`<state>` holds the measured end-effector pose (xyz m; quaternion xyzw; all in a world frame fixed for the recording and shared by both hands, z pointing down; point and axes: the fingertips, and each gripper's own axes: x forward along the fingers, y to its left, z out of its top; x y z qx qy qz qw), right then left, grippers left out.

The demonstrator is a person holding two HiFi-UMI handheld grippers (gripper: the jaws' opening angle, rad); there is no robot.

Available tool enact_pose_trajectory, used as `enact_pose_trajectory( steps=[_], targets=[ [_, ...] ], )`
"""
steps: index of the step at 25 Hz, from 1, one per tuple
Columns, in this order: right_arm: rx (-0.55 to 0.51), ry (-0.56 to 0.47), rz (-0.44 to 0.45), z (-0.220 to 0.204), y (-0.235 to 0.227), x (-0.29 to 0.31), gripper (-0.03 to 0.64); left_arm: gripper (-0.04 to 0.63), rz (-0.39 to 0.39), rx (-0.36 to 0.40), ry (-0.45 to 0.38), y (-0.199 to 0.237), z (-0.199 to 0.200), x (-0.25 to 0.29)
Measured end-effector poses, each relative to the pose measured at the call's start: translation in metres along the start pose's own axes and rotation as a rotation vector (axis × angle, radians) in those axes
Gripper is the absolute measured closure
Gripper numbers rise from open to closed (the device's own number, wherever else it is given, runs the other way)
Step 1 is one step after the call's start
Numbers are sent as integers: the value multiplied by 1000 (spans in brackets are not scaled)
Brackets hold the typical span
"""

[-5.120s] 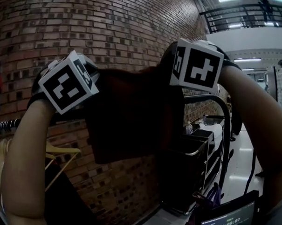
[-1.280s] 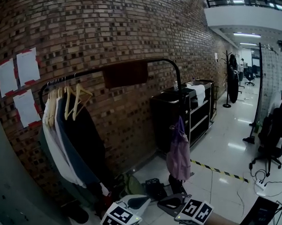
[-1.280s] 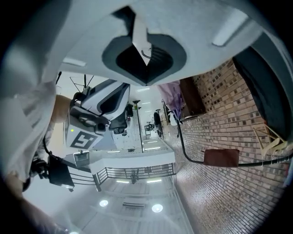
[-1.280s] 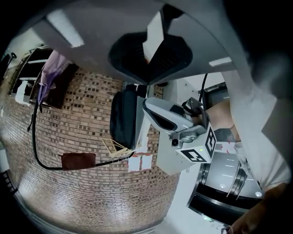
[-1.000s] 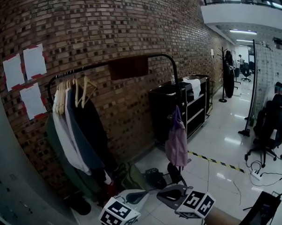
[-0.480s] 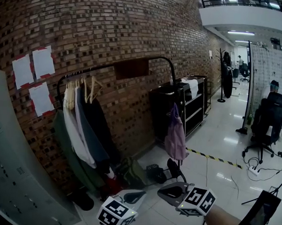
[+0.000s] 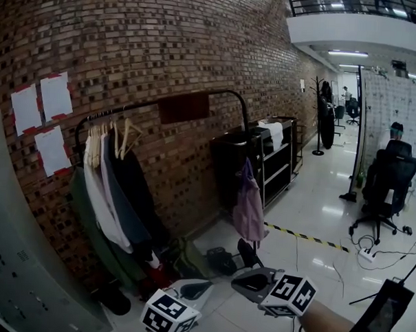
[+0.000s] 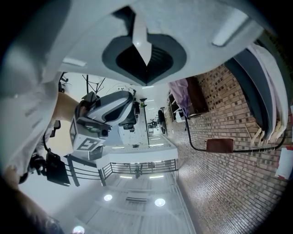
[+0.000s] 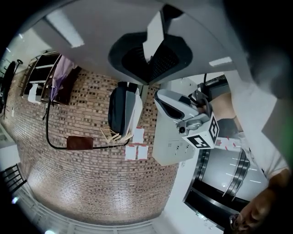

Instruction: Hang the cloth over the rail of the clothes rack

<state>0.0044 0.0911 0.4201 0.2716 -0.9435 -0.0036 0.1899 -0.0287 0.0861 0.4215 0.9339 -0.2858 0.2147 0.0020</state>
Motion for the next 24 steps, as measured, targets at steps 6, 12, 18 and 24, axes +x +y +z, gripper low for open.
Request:
enact_pose_trajectory(
  steps=[6,12,18,24],
  targets=[
    [-12,24,-9,-3,-5,4,616,594,-14,11,11,2,-1,6],
    [-17,19,-4,2,-9,9,615,594,-24,22,7,5,2,7],
    [-23,19,-11,3,-9,15,616,594,-24,30,7,9,-1,4],
    [-24,21,-8,10,-2,26,615,594,-19,33,8,20,-4,-6]
  ],
)
